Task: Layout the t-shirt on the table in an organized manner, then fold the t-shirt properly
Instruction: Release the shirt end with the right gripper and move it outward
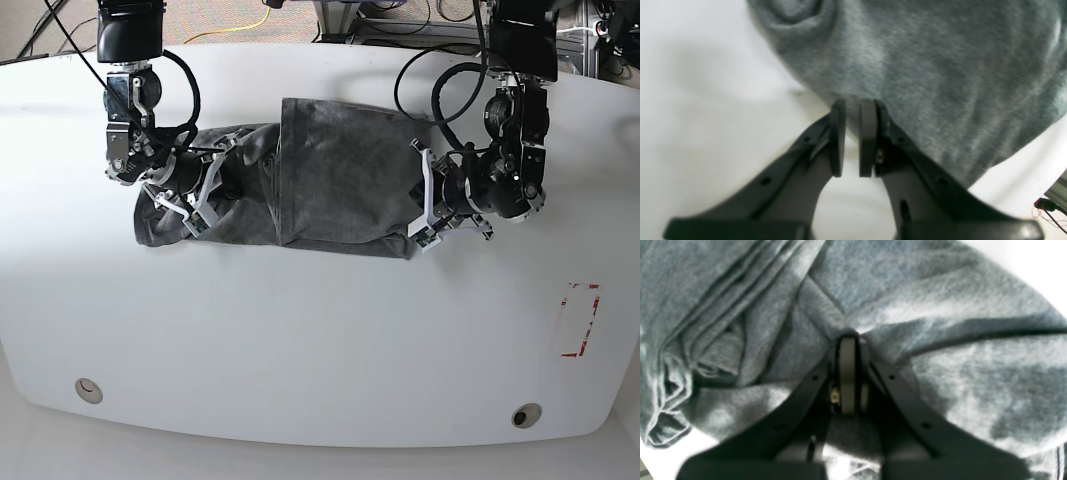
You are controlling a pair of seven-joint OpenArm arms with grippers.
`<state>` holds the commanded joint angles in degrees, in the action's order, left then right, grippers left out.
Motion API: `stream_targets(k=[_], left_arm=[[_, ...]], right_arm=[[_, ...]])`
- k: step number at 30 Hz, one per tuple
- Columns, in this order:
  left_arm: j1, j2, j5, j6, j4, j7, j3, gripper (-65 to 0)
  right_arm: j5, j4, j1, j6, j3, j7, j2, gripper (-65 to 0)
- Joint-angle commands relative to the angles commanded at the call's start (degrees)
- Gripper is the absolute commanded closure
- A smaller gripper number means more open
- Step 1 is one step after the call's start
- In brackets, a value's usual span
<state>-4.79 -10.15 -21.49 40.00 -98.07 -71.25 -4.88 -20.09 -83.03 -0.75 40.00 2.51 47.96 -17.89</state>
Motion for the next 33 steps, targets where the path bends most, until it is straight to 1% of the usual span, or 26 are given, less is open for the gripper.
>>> stream_targets(k=[5, 7, 13, 16, 17, 18, 19, 21, 22, 24, 26, 28, 29, 30, 33], left_arm=[[0.44, -0.26, 2.81, 0.00, 1.58, 0.18, -1.76, -6.1], [0.35, -0.18, 2.99, 0.00, 3.34, 0.35, -2.46, -6.1], [0.35, -0.18, 2.99, 0.00, 8.70, 3.78, -2.73, -6.1], [0.35, -0.18, 3.08, 0.00, 11.96, 5.54, -2.73, -6.1], [0.35, -0.18, 3.08, 0.00, 12.84, 5.89, -2.73, -6.1], [0.35, -0.18, 3.25, 0.00, 13.71, 6.42, -2.73, -6.1], [0.35, -0.18, 3.43, 0.00, 14.24, 6.59, -2.73, -6.1], [0.35, -0.18, 3.96, 0.00, 15.65, 7.21, -2.73, -6.1], [0.35, -0.18, 4.04, 0.00, 16.00, 7.38, -2.73, -6.1], [0.35, -0.18, 4.22, 0.00, 16.53, 7.38, -2.73, -6.1], [0.35, -0.35, 4.22, 0.00, 16.70, 7.38, -2.73, -6.1], [0.44, -0.35, 4.22, 0.00, 16.70, 7.38, -2.73, -6.1], [0.44, -0.35, 4.22, 0.00, 16.70, 7.38, -2.73, -6.1], [0.44, -0.44, 4.22, 0.00, 16.70, 7.38, -2.73, -6.1], [0.44, -0.44, 4.22, 0.00, 16.70, 7.38, -2.64, -6.1]], right_arm=[[0.00, 0.00, 0.09, 0.00, 0.00, 0.00, 0.09, -1.7], [0.00, 0.00, 0.18, 0.00, -0.09, 0.00, 0.09, -1.7], [-0.18, -0.44, 0.35, 0.00, -0.18, 0.00, 0.09, -2.1], [-0.62, -3.08, 0.44, 0.00, -0.18, 0.00, 0.09, -3.5], [-0.62, -4.22, 0.44, 0.00, -0.09, 0.00, 0.09, -5.4], [-0.62, -6.15, 0.35, 0.00, 0.09, 0.26, 0.09, -10.0], [-0.62, -6.95, 0.35, 0.00, 0.18, 0.70, 0.18, -12.4], [-0.70, -11.34, 0.35, 0.00, 0.97, 3.16, 0.26, -24.4], [-0.70, -12.92, 0.35, 0.00, 1.58, 4.31, 0.44, -28.1], [-0.79, -17.49, 0.44, 0.00, 3.96, 7.47, 2.46, -36.8], [-0.70, -22.33, 0.62, 0.00, 7.91, 11.08, 4.92, -45.3], [-0.70, -25.58, 1.76, 0.00, 10.73, 14.33, 6.42, -50.9], [-0.70, -26.11, 2.20, 0.00, 11.52, 15.38, 6.77, -52.6], [-0.70, -26.90, 3.43, 0.00, 13.27, 18.46, 7.38, -56.9], [-0.79, -27.34, 6.33, 0.00, 17.76, 23.56, 7.65, -63.1]])
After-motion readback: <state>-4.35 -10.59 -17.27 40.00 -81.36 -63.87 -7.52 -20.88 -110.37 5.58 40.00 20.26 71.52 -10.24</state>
